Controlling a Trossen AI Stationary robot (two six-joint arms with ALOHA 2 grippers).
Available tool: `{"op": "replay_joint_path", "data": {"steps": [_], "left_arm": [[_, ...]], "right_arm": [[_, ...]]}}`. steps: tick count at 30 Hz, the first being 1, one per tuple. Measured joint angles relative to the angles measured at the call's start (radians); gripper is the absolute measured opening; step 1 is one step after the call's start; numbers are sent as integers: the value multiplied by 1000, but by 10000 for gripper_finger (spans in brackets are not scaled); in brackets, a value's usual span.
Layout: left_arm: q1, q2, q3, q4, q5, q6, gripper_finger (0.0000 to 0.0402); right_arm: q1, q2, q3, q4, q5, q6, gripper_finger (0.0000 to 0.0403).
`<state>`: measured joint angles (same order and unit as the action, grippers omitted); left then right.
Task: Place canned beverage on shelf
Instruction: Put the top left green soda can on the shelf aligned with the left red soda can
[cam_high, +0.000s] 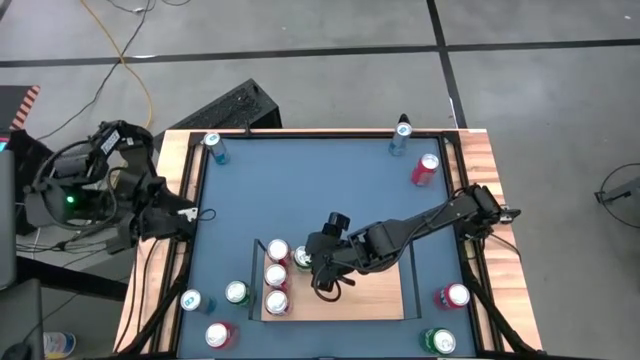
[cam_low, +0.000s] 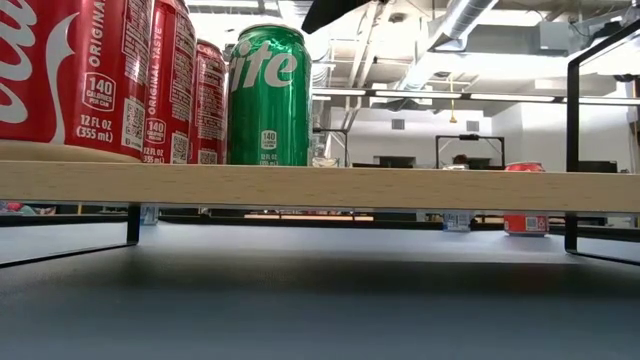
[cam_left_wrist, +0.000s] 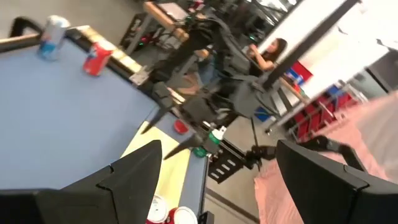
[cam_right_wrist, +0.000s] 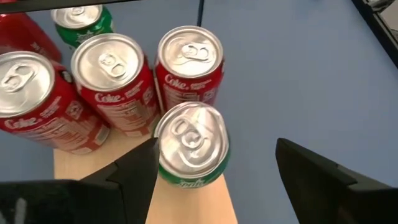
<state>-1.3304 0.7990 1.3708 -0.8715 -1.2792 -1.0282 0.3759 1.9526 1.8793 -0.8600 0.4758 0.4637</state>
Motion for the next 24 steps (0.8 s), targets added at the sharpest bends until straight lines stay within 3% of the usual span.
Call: {"op": "replay_joint_path", "data": {"steps": [3,13,16,21,24], "left_arm": [[13,0,0,49,45,80,302],[160,32,0,250,345,368,302],[216,52,0,184,365,309,302],[318,79,0,-103,548,33,302],[388,93,0,-177,671,-12,302]], "right_arm": [[0,0,0,0,2,0,308],[-1,0,0,0,3,5,308],[0,0,0,1,4,7,308],[0,0,0,1,4,8,308],[0,0,0,2,4,8,308]]}}
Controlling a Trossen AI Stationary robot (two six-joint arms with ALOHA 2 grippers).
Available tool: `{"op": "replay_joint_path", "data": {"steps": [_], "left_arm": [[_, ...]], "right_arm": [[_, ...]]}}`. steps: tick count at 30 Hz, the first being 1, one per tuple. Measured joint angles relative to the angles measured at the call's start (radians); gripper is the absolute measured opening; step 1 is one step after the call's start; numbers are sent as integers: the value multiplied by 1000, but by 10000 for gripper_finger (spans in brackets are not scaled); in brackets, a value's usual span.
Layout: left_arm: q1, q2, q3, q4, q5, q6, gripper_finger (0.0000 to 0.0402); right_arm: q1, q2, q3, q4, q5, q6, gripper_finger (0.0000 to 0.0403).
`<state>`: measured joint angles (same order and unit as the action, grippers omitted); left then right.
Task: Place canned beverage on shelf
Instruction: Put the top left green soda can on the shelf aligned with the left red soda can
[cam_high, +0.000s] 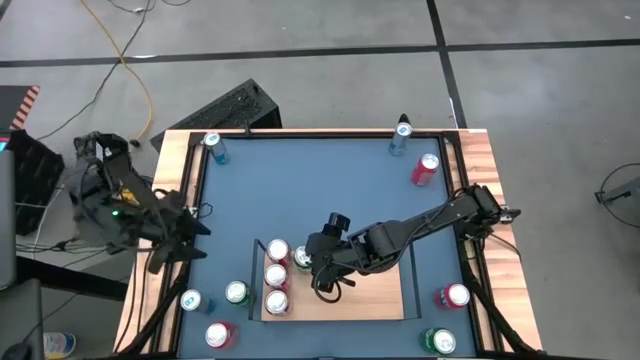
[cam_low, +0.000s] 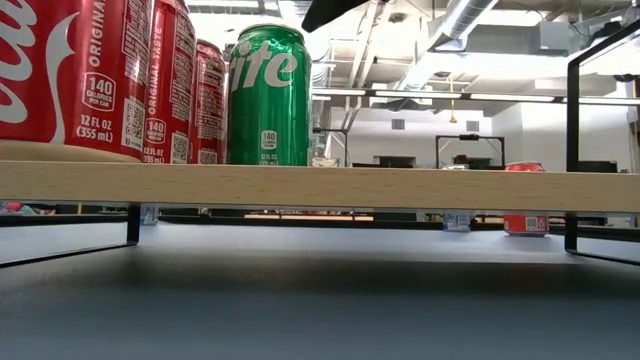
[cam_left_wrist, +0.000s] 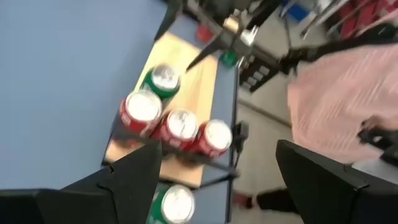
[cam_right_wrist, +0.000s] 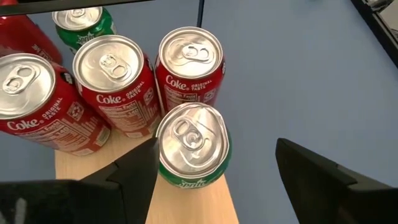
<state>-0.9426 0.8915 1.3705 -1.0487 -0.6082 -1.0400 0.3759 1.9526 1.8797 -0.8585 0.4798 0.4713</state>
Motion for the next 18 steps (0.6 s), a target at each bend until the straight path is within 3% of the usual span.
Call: {"op": "replay_joint_path", "data": {"steps": [7,18], "left_arm": [[137,6,0,-50,132,68,302],[233,30,0,-52,114,177,302]], "right_arm": [[2,0,0,55,1,-22,308],[17,0,0,134,1,-94,308]]}}
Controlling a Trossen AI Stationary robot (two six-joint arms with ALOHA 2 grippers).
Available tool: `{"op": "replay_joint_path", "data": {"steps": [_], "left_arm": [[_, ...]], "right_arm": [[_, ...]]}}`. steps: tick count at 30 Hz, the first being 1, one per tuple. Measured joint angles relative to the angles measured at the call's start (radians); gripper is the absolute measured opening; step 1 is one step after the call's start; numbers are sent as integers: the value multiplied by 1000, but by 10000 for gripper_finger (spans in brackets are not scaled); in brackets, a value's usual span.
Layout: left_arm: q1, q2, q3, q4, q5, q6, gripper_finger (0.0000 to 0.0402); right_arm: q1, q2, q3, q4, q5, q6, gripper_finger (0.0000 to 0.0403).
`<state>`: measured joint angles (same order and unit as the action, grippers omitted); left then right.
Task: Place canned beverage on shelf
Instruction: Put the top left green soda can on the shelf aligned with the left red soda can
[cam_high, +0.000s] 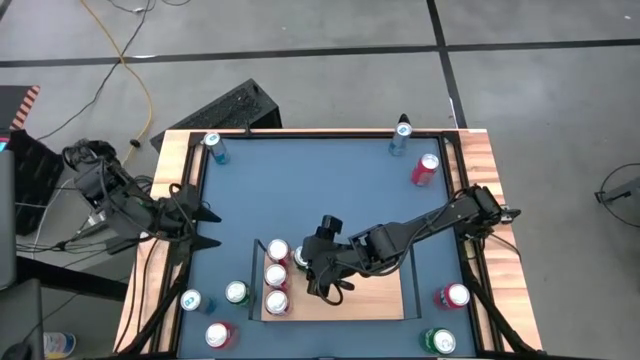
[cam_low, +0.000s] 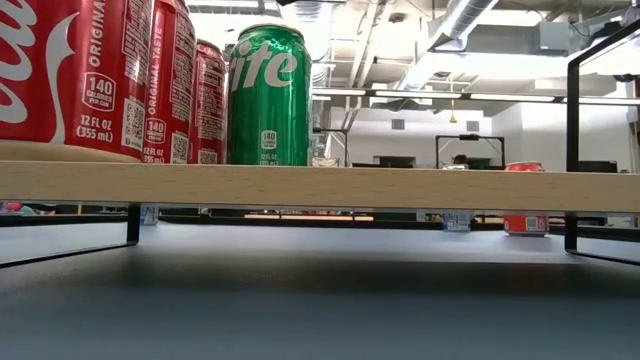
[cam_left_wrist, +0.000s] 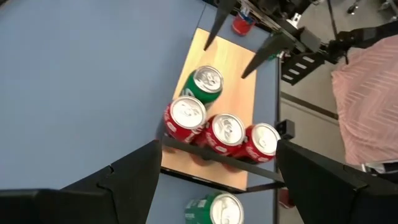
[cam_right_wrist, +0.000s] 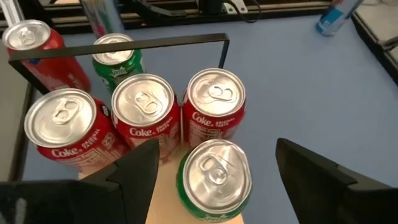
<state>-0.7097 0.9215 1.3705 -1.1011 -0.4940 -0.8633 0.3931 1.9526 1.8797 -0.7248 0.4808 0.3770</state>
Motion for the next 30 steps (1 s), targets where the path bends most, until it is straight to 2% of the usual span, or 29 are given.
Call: {"op": "replay_joint_path", "data": {"steps": [8,15,30], "left_arm": [[38,14,0,0,54,14,302],[42,15,0,0,42,15,302],[42,15,1,1,11,14,302]], "right_arm": [[-1,1,-80,75,-12,-1,329],[-7,1,-105,65,6,31,356],[-34,76,-104,83,-81,42,357]]}}
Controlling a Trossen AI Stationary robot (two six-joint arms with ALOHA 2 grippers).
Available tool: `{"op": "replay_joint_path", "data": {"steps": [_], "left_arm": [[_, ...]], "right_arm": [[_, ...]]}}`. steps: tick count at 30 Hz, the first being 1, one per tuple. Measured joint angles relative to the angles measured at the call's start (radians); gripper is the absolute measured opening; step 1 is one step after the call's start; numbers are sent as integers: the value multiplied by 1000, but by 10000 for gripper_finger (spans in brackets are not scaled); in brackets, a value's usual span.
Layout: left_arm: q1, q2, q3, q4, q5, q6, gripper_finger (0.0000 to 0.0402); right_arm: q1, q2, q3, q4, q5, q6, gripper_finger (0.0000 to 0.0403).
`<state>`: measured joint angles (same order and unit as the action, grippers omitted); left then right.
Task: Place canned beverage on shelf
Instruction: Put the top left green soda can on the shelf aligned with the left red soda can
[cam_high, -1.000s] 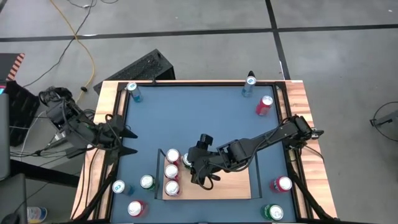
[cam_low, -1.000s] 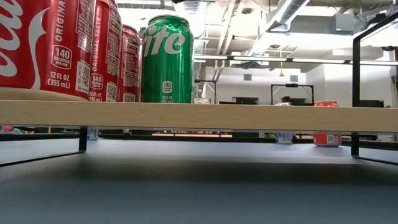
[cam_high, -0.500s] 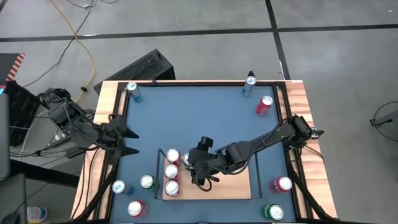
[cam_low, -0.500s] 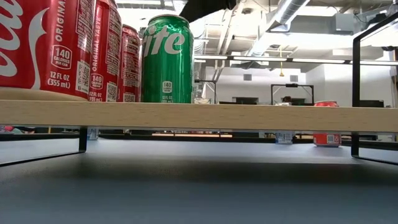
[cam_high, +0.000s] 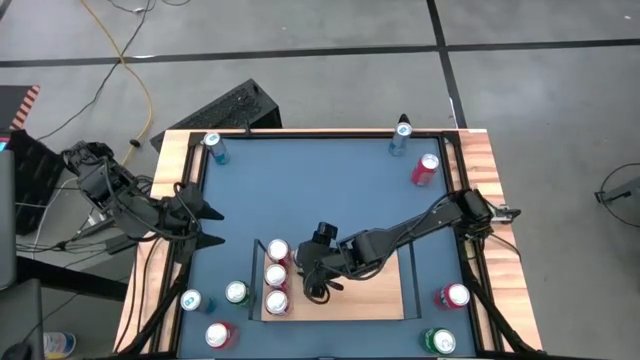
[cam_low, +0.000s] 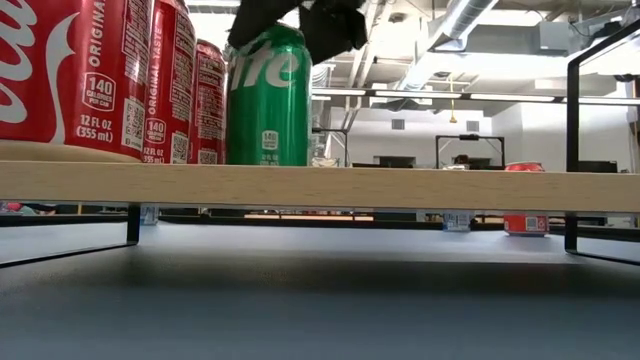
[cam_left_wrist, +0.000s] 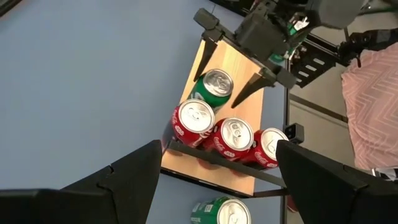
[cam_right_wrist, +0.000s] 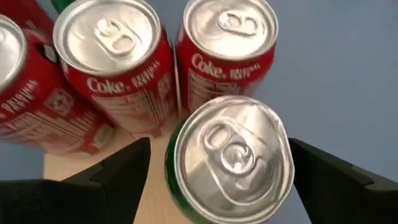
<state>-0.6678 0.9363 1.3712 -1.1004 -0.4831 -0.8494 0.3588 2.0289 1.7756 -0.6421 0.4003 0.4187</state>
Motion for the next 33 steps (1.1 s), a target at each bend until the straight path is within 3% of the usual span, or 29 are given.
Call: {"op": "replay_joint_path", "data": {"steps": [7,22,33], "left_arm": [[0,0,0,0,-18,0,302],[0,0,0,-1,-29,8,302],[0,0,0,-1,-29,7,302]], "right_arm": [[-7,-1,0,-17,-14,-6,353],[-9,5,2,-57,-42,-136,298],[-39,2,3,-73,-154,-282,297]]}}
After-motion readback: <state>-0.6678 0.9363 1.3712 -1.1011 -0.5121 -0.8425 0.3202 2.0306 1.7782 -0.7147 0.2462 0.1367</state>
